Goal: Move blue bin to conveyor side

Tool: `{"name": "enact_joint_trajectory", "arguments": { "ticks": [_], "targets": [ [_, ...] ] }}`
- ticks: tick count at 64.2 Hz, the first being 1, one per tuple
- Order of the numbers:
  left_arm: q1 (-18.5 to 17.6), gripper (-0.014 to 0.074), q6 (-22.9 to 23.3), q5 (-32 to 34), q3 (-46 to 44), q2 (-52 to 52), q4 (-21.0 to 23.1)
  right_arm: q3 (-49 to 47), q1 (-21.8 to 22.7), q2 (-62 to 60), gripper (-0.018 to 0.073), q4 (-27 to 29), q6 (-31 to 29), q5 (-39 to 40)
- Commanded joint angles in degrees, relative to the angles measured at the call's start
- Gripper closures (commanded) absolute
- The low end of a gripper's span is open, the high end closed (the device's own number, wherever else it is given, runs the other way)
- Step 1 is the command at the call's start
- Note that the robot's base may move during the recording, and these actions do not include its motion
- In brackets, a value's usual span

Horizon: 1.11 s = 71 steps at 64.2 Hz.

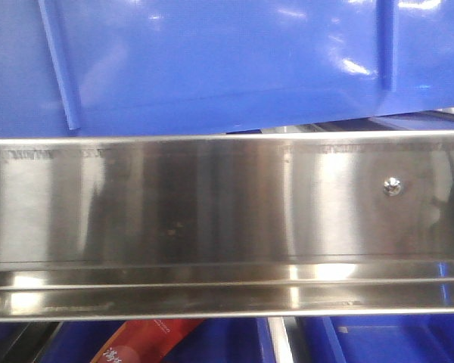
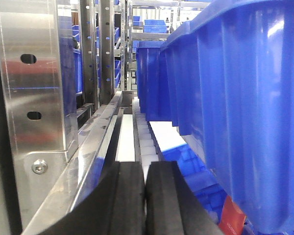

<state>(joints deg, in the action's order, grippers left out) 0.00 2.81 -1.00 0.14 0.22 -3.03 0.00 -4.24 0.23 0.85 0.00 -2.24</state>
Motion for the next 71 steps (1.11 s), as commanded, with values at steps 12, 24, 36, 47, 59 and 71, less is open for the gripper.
{"name": "enact_joint_trajectory", "arguments": {
  "ticks": [12,24,36,47,59,71],
  "targets": [
    [0.07,0.0602,0.32,1.00,-0.14,-0.22,-0.29,0.00,0.18,-0.23,0.0648,-0.09,-0.47,1.41],
    [0.07,0.0602,0.32,1.00,-0.14,-0.22,-0.29,0.00,0.18,-0.23,0.0648,-0.09,-0.47,1.41],
    [0.07,0.0602,0.32,1.00,-0.14,-0.22,-0.29,0.00,0.18,-0.23,0.0648,-0.09,-0.47,1.41],
    [0.05,0.0602,0.32,1.47,-0.14,-0.22,-0.29,0.00,0.18,-0.23,0.0648,-0.09,-0.47,1.53],
    [0.05,0.0602,0.32,3.64,-0.14,-0.22,-0.29,0.00,0.18,-0.23,0.0648,-0.09,-0.47,8.61],
    [0.05,0.0602,0.32,-5.09,-8.82,-0.22,-0.29,-10.10,0.18,-0.23,0.0648,-0.09,-0.36,4.93]
  ]
}}
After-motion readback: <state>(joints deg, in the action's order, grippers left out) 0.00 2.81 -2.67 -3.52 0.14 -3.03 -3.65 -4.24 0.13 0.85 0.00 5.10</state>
